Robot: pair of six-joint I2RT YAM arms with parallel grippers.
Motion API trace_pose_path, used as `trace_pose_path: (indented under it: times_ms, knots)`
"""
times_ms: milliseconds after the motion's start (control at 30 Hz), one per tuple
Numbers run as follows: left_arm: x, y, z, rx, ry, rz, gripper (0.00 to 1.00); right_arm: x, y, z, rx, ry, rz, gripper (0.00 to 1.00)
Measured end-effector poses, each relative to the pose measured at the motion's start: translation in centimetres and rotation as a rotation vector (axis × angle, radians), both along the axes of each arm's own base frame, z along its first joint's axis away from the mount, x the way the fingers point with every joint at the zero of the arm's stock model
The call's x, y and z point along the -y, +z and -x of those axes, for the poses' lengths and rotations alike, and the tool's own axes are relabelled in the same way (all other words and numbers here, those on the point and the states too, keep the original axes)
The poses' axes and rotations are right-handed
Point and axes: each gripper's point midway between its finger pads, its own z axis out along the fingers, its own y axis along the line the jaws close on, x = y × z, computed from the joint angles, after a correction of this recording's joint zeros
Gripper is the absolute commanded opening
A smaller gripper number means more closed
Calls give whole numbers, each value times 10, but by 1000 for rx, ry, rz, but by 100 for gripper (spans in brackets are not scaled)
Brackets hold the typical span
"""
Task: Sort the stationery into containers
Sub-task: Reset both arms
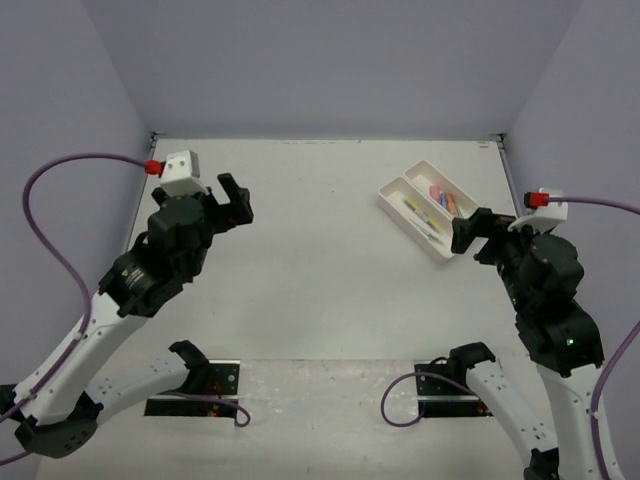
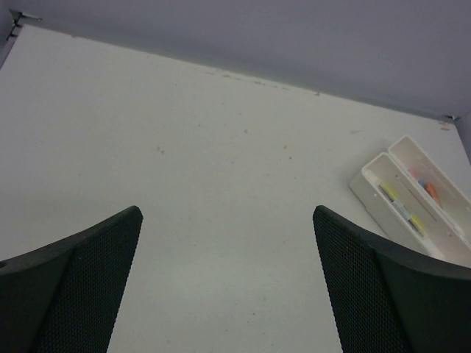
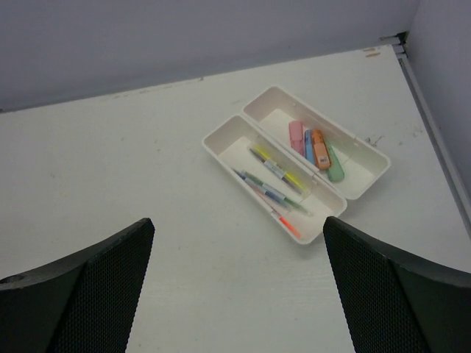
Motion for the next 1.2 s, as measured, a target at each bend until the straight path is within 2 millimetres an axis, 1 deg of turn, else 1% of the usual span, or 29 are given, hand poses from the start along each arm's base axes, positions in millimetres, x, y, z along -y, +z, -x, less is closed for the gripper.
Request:
trace_pose_path:
  times_ms: [33,67,133,167,300,400,500,600,700,800,967,1200]
  knots:
    - [-6,7,7,29,-6,7,100,-2,-6,4,-7,17,-4,99]
    - [-11,11,12,44,-11,9,100,-4,-13,8,-17,30,-6,99]
    - [-25,20,29,95,-29,13,100,-6,-26,17,-37,49,-10,99]
    - [-31,25,36,121,-32,19,100,-6,-30,20,-35,58,-13,99]
    - [-48,27,55,175,-39,20,100,-4,-48,35,-11,66,-20,99]
    - [-52,12,59,173,-48,-5,100,-4,-58,46,43,82,-31,99]
    - [-53,-16,60,146,-58,-48,100,-4,-62,53,92,98,-38,99]
    - [-54,-43,59,117,-58,-88,100,-5,-65,56,124,109,-43,99]
    - [-54,-61,59,111,-60,-108,100,-8,-65,55,138,122,-49,99]
    - [-54,-66,58,108,-59,-117,100,-9,-66,53,144,124,-52,99]
    - [-55,-65,56,115,-48,-114,100,-10,-72,50,131,125,-51,99]
    - [-56,-63,56,121,-41,-111,100,-11,-75,46,112,122,-48,99]
